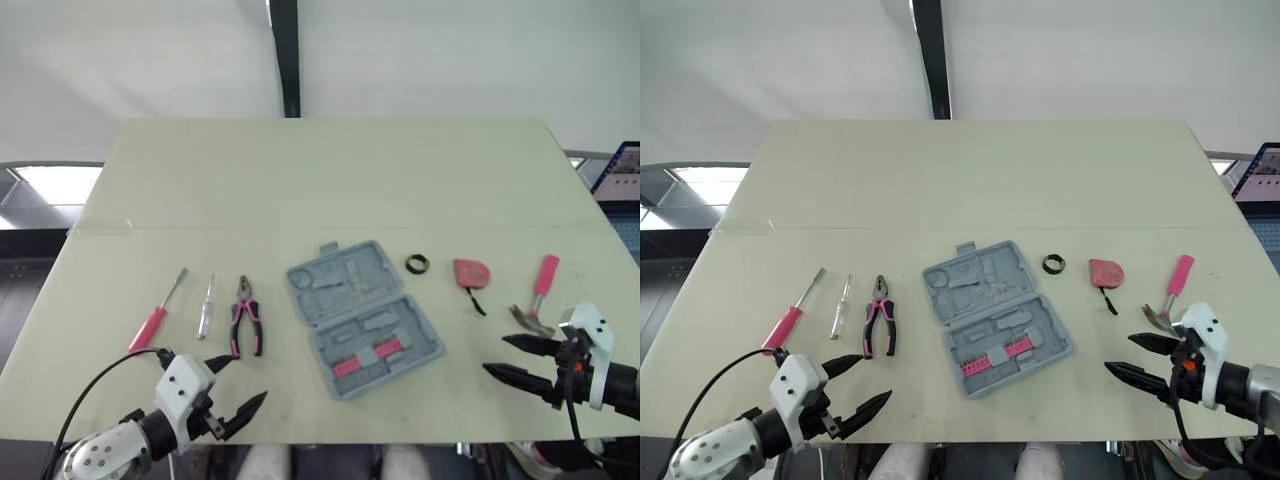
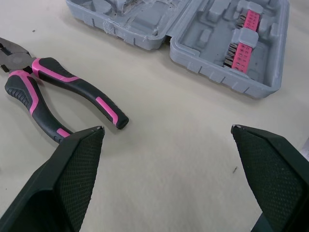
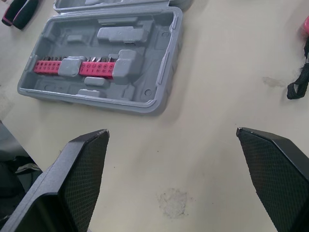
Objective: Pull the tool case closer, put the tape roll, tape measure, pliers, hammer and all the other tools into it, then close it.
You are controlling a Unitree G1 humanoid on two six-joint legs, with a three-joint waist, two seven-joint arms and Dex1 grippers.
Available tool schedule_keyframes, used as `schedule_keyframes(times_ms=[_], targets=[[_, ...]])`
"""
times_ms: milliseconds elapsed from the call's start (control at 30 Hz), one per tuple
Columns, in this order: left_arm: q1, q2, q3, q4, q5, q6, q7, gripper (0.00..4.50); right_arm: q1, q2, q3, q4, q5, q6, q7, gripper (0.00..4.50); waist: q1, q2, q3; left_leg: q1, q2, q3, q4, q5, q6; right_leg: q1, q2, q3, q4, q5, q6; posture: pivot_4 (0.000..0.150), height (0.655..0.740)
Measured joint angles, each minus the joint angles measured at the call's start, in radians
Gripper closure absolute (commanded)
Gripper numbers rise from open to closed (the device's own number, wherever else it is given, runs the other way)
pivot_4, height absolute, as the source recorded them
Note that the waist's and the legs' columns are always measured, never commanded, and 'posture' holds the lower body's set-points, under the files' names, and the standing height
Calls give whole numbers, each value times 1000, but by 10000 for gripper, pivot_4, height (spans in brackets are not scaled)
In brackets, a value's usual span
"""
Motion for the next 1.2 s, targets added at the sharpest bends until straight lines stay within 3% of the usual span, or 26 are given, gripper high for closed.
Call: schedule_keyframes(times_ms=[1200], targets=[[-57,6,-14,-12,-40,111,2,0,-60,0,16,79,-14,-23,20,418,0,0,0,0,0,0,0,0,0,0,0,0,0,0,0,1500,7400]])
